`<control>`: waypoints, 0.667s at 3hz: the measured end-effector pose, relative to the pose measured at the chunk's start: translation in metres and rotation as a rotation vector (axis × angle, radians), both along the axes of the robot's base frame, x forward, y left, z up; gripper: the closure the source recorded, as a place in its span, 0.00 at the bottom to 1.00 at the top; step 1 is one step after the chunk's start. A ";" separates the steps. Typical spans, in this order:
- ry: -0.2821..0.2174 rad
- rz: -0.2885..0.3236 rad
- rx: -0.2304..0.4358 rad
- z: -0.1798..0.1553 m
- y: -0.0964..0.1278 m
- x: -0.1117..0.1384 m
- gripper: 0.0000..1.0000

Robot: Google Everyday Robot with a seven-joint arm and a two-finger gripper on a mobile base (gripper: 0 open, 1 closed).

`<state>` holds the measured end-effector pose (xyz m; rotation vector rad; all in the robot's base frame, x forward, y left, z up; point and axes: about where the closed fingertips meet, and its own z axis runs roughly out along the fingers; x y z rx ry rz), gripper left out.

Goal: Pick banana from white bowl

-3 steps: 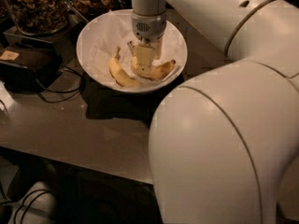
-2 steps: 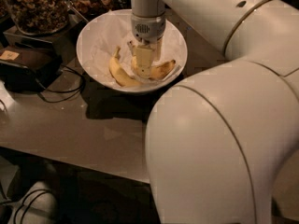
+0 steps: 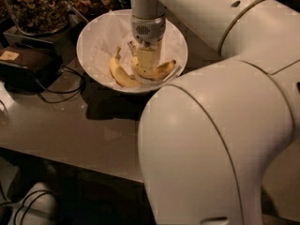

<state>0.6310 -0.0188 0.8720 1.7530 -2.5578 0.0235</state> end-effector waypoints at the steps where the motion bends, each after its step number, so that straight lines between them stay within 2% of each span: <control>1: 0.009 0.003 -0.006 -0.004 0.000 0.001 0.50; 2: 0.019 0.006 -0.011 -0.008 -0.001 0.001 0.50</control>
Offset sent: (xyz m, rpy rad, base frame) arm -0.0320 -0.0193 -0.0027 -0.0852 0.1557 0.0071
